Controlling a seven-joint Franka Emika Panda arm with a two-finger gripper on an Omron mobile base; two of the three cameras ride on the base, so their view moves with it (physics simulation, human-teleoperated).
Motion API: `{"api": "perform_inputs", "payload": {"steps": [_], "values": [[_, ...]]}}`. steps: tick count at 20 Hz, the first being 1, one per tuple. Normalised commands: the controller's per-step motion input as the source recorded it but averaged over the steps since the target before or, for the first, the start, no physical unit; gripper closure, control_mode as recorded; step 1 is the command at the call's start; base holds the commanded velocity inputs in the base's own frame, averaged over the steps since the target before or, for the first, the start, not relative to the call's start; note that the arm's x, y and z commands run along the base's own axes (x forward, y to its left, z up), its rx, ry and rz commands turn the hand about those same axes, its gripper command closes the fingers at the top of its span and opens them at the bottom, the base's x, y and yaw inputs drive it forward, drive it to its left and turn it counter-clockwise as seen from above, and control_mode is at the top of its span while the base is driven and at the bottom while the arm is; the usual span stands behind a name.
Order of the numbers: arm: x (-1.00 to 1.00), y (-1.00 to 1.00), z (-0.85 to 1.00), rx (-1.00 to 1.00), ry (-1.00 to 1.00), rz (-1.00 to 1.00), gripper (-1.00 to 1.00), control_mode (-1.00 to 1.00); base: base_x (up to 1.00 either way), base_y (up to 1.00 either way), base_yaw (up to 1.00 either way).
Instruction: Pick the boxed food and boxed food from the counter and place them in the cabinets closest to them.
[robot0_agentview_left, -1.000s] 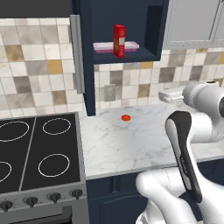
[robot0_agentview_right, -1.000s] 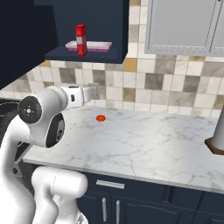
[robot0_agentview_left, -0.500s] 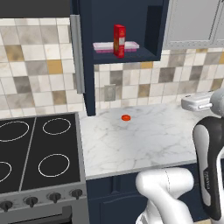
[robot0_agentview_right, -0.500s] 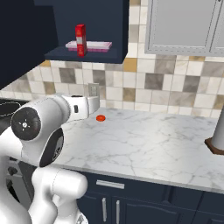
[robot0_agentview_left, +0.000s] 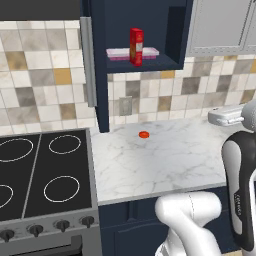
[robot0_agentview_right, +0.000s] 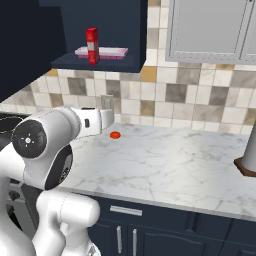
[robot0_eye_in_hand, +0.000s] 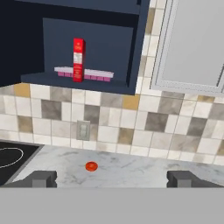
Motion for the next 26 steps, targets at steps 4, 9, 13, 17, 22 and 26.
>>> {"api": "perform_inputs", "payload": {"steps": [4, 9, 13, 17, 22, 26], "values": [[-0.01, 0.00, 0.00, 0.00, 0.00, 0.00, -1.00, 1.00, -0.20, -0.01, 0.00], [0.00, 0.00, 0.00, 0.00, 0.00, 0.00, -1.00, 1.00, -0.45, -0.04, 0.00], [0.00, 0.00, 0.00, 0.00, 0.00, 0.00, -1.00, 1.00, -0.52, -0.07, 0.00], [0.00, 0.00, 0.00, 0.00, 0.00, 0.00, -1.00, 1.00, -0.57, -0.09, 0.00], [0.00, 0.00, 0.00, 0.00, 0.00, 0.00, -1.00, 1.00, -0.50, -0.05, 0.00], [0.00, 0.00, 0.00, 0.00, 0.00, 0.00, -1.00, 1.00, -0.40, -0.01, 0.00]]}}
